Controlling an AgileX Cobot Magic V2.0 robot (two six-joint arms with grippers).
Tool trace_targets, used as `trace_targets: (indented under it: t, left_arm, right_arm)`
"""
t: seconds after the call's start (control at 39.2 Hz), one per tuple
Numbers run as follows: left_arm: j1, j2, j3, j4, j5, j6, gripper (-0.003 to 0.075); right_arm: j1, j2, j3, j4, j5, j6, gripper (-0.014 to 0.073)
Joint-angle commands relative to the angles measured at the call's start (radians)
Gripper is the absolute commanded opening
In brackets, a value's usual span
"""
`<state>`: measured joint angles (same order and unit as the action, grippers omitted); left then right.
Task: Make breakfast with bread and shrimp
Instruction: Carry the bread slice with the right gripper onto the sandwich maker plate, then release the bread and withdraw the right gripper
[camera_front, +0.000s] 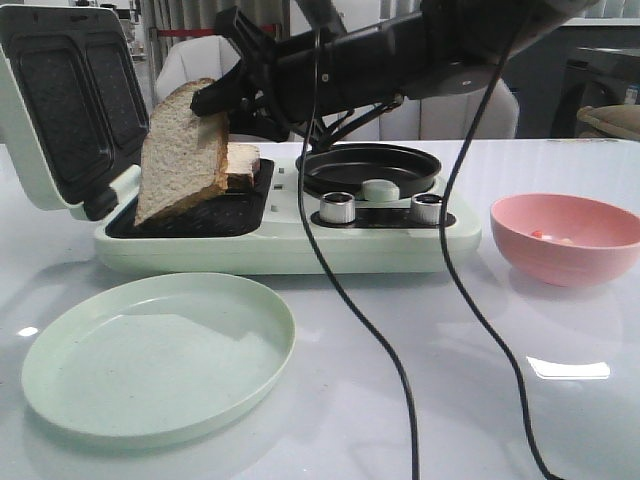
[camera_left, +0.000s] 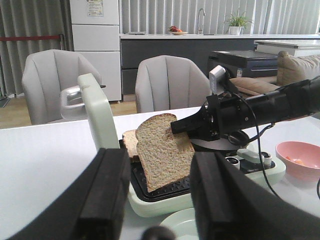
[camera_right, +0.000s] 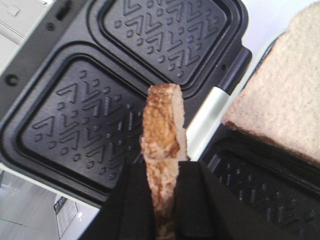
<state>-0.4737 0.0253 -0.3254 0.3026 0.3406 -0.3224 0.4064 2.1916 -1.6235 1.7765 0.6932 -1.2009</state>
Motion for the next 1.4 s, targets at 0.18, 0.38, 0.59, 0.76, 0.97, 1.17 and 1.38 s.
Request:
trace_targets:
  t: [0.18, 0.38, 0.59, 0.76, 0.97, 1.17, 1.38]
  left_arm:
    - [-0.01, 0.01, -0.024, 0.004, -0.081, -0.01, 0.0363]
    - [-0.01, 0.01, -0.024, 0.004, -0.081, -0.01, 0.0363]
    - [-0.01, 0.01, -0.024, 0.004, -0.081, -0.01, 0.0363]
    - [-0.01, 0.01, -0.024, 0.004, -0.081, -0.01, 0.0363]
    - [-0.01, 0.01, -0.024, 0.004, -0.081, -0.01, 0.0363]
    - [-0.01, 0.01, -0.024, 0.004, -0.081, -0.01, 0.0363]
    - [-0.01, 0.01, -0.024, 0.004, -0.081, -0.01, 0.0363]
  right_arm:
    - [0.007, -0.016, -0.058, 0.084, 0.054, -0.012, 0.0207]
    - [0.007, -0.016, -0.059, 0.03, 0.012, -0.012, 0.0215]
    - [0.007, -0.016, -0.059, -0.032, -0.013, -0.012, 0.0424]
    - [0.007, -0.02, -0.071, -0.096, -0.018, -0.012, 0.0564]
    - [0.007, -0.077, -0.074, -0.308, -0.147, 0.137, 0.0562]
    - [0.007, -0.147, -0.104, -0.694, -0.18, 0.38, 0.0561]
    - [0.007, -0.243, -0.14, -1.078, -0.13, 0.656, 0.0561]
